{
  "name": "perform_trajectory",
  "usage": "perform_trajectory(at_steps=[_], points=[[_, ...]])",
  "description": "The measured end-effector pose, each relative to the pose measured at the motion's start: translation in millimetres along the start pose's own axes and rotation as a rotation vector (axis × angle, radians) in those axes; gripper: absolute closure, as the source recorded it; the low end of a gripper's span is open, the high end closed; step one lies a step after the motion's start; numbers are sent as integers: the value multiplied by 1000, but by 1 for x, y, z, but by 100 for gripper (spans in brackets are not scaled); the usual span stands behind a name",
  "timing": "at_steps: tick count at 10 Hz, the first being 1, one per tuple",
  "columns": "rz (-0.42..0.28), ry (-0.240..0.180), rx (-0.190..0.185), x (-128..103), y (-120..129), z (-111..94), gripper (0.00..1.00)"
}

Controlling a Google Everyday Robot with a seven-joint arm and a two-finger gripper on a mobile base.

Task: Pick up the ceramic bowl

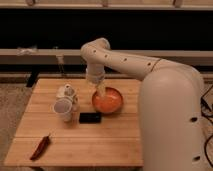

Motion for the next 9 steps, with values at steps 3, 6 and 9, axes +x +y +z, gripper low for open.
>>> perform_trajectory(at_steps=[3,6,9], points=[[49,15,-8,14,28,8,20],[150,27,-27,36,80,29,20],[256,38,-38,48,108,61,20]])
